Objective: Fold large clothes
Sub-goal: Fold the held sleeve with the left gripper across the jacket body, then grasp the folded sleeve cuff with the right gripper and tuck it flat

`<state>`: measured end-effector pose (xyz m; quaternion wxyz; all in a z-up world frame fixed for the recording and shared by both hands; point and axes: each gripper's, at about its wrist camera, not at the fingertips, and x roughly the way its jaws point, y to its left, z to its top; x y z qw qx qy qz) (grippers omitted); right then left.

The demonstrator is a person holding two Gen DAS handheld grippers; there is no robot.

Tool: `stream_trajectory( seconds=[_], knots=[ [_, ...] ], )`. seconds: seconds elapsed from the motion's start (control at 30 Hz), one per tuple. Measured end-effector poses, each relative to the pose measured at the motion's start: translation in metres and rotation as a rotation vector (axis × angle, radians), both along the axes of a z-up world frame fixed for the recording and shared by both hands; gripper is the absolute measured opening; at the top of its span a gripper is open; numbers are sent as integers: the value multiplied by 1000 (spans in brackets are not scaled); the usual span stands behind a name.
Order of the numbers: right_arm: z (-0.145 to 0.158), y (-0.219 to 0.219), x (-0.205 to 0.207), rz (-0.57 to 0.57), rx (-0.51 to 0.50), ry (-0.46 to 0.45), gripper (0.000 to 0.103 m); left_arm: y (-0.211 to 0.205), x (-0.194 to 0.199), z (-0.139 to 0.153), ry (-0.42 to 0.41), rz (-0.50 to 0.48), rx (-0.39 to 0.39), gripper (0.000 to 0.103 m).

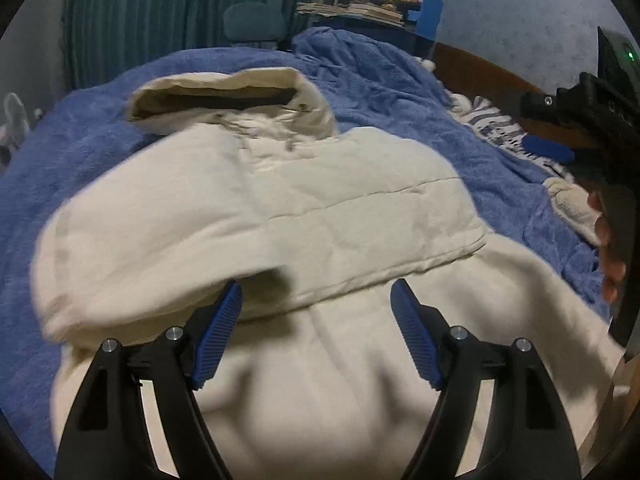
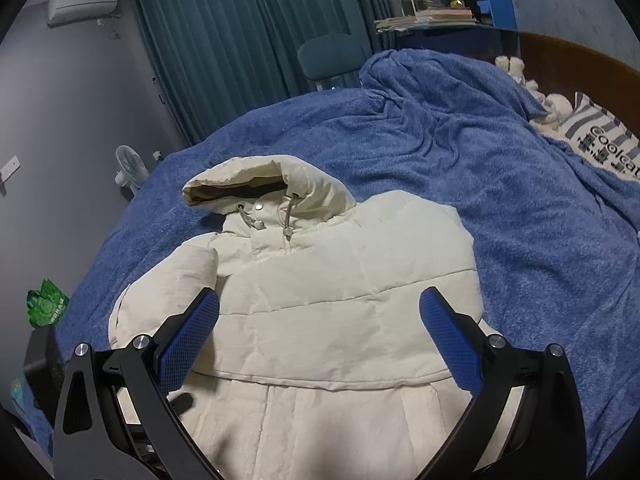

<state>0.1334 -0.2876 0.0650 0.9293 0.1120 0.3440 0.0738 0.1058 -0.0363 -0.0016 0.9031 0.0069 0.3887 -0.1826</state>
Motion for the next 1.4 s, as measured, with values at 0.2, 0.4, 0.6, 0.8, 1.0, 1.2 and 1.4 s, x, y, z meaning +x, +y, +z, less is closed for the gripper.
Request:
stream_trajectory(
  seconds=[0.2, 0.4, 0.6, 0.8, 1.0, 1.2, 1.4],
  knots=[
    [1, 34, -5, 51, -31, 23, 97, 82, -14, 27, -16, 202, -30, 73],
    [-15, 115, -7, 220, -138, 54, 97, 169, -10, 34, -40, 447, -46, 73],
    [-34, 206, -20, 403, -250, 13, 96, 227, 7, 6, 55, 580, -84, 73],
    [-59, 271, -25, 503, -378, -55, 96, 251, 22, -15, 119, 619, -143, 73],
    [-91, 305, -25, 514, -614, -108, 71, 243, 34, -21, 123, 595, -124, 72],
    [-80, 278, -11, 449, -479, -81, 15, 242, 36, -17, 109, 598, -149, 73],
    [-37, 224, -4, 317, -303, -94, 10, 228, 37, -8, 87, 564, -169, 73]
  ],
)
